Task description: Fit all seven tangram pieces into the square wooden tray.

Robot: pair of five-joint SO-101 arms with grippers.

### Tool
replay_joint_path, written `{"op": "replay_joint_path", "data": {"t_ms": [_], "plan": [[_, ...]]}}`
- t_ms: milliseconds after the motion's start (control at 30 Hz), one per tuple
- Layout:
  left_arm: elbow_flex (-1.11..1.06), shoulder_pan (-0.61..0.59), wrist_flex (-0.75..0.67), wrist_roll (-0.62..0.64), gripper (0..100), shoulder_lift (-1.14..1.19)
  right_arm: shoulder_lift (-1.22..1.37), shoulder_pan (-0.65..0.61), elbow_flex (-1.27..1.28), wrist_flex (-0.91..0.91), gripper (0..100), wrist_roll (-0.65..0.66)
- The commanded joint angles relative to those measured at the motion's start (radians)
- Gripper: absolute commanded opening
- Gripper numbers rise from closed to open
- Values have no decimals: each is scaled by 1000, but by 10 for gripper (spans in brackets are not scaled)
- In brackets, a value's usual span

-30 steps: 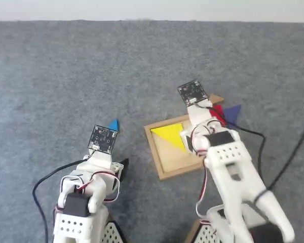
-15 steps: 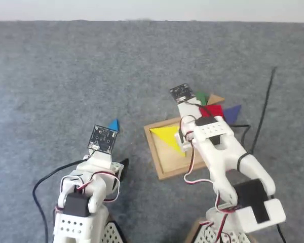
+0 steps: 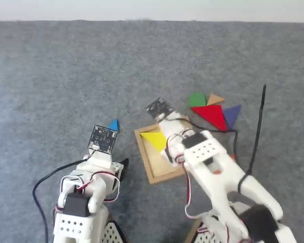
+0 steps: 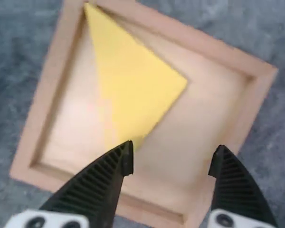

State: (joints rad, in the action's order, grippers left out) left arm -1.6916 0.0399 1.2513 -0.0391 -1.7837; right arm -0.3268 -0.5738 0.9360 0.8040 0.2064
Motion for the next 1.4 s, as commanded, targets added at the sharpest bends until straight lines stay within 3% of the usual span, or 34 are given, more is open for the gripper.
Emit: {"op": "replay_joint_path", "data": {"t_ms": [0,433,733,1033,1367], "plan": [[7,5,-5,-2,207,-8,-111,-68,37,15,274,48],[7,5,-5,-2,207,-8,-124,134,-2,-45,274,-48],[7,5,-5,-2,207,-8,5,7,-2,-44,274,-5],[7,5,-5,-2,207,-8,147,16,-87,7,274,-3],[7,5,-5,-2,207,-8,147,-200,-87,30,274,29]]}}
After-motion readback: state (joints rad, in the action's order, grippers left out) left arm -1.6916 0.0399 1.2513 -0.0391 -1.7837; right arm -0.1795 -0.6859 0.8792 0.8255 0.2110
